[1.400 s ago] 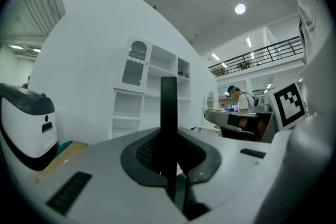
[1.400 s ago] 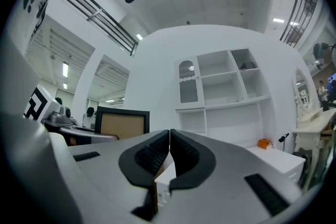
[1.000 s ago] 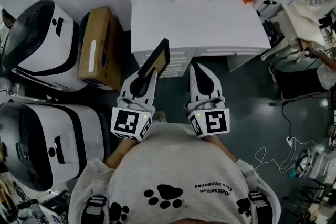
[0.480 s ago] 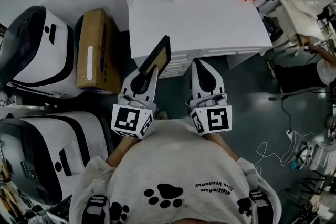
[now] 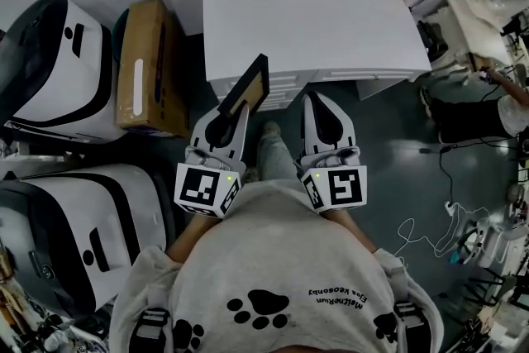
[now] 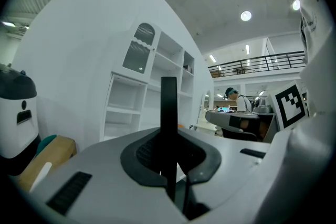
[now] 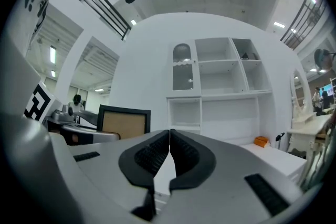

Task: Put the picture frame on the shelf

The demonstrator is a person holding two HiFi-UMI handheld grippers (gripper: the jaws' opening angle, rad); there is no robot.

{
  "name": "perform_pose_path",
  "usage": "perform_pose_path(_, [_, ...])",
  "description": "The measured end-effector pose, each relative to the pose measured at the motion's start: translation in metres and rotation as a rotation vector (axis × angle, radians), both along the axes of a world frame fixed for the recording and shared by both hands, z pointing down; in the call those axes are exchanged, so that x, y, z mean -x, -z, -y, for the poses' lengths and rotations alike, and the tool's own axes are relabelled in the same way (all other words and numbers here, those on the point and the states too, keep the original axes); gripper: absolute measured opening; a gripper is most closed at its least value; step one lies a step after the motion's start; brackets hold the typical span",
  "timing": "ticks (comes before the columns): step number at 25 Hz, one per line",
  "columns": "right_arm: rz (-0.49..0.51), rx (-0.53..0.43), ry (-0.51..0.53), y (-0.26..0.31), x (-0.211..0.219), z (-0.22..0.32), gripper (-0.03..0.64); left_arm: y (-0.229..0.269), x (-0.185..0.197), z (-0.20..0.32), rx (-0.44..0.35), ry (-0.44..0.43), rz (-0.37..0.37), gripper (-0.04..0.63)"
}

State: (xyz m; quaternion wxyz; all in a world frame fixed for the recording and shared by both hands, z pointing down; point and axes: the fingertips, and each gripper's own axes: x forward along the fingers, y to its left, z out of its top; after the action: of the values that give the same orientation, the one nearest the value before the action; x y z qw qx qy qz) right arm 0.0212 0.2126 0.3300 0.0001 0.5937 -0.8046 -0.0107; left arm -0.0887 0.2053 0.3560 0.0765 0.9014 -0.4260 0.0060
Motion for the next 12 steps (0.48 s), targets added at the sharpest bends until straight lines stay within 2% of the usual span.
perform_pose_path(8, [0.015,-0.031,0.055,0.003,0.008,0.034,0.034,0.003,0.004,0.024,-0.033,0.032,0.014,0.037])
perform_pose_path(12, [0.016,-0.031,0.077,0.005,0.011,0.067,0.034,0.007,0.005,0.053,-0.035,0.049,0.017,0.037])
